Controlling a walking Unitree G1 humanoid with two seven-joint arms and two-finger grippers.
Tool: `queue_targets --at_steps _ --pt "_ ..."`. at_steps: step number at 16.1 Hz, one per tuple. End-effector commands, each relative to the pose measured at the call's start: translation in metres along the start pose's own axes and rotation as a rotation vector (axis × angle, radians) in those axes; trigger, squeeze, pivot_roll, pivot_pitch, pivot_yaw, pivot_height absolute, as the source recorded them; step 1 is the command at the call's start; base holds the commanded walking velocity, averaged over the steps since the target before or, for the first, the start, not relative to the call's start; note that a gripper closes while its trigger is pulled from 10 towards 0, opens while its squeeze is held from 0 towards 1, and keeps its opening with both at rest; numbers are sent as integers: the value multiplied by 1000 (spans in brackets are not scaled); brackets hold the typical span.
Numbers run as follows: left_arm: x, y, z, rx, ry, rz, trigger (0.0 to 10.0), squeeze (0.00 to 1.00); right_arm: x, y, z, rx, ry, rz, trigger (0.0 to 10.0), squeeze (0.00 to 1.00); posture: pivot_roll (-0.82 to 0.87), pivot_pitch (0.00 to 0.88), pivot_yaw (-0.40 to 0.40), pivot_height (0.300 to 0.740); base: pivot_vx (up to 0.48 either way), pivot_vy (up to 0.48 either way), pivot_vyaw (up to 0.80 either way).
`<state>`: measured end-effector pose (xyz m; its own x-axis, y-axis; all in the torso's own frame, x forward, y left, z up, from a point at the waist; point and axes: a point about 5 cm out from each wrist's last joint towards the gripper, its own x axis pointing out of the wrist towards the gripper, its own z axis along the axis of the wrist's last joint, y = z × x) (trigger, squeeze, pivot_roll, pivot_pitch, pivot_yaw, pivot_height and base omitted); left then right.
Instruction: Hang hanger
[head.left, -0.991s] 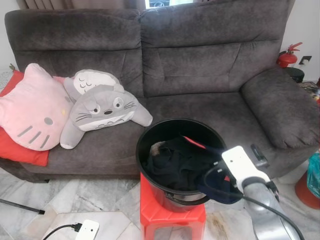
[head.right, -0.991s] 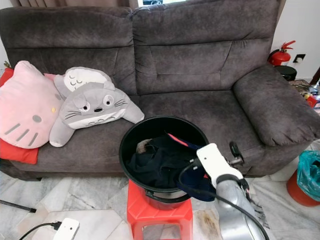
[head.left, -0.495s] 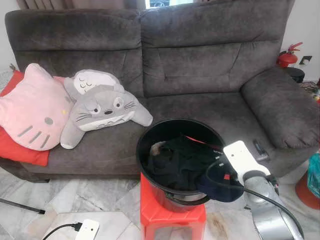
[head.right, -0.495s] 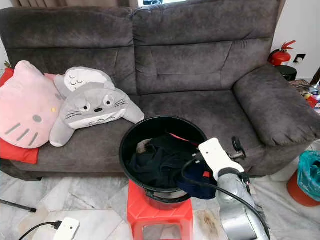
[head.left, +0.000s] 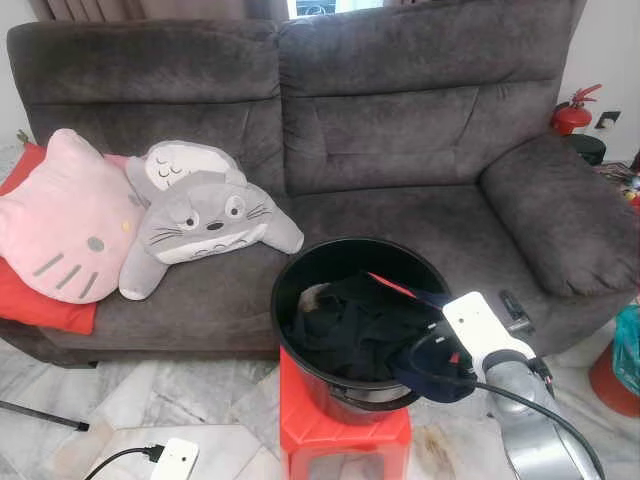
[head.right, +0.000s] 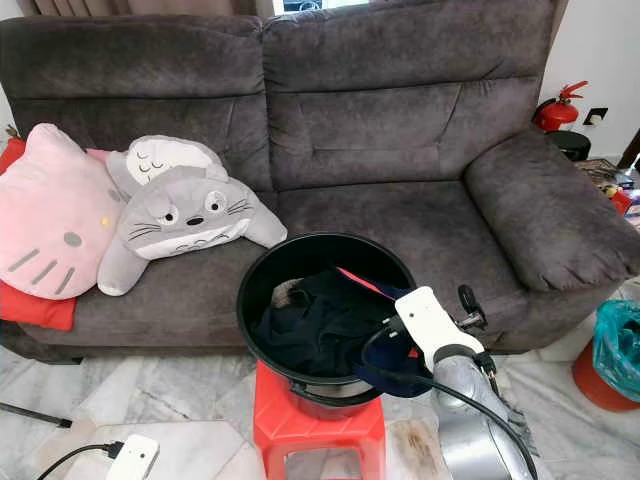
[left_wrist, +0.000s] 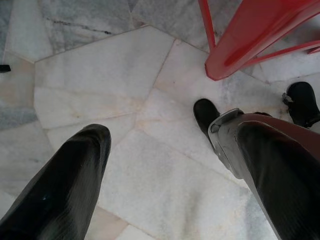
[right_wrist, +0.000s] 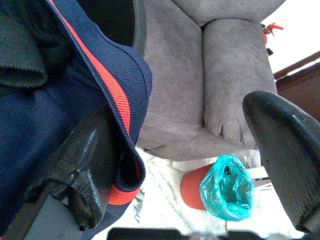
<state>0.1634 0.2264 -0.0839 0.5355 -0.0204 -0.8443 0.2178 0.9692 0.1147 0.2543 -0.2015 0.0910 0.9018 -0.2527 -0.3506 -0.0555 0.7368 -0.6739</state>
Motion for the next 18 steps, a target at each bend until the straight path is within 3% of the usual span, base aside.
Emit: queue_targets --at_steps 1,3,9,16,18 --pt "-2 3 -6 7 18 9 10000 0 -4 0 -1 18 -3 -22 10000 0 -222 0 72 740 0 0 0" --pt "-2 4 -6 5 17 8 10000 0 -11 -12 -9 89 31 -135 10000 0 -225 0 72 740 0 0 0" --pt "-2 4 -5 4 13 2 10000 0 -16 -29 -19 254 87 -279 10000 0 -226 0 72 740 0 0 0" --pt "-2 5 -4 6 12 5 10000 0 -16 1 -33 254 192 -78 10000 0 -224 0 72 740 0 0 0" --pt "-2 6 -4 8 11 7 10000 0 -15 3 -32 253 187 -67 10000 0 -224 0 72 740 0 0 0"
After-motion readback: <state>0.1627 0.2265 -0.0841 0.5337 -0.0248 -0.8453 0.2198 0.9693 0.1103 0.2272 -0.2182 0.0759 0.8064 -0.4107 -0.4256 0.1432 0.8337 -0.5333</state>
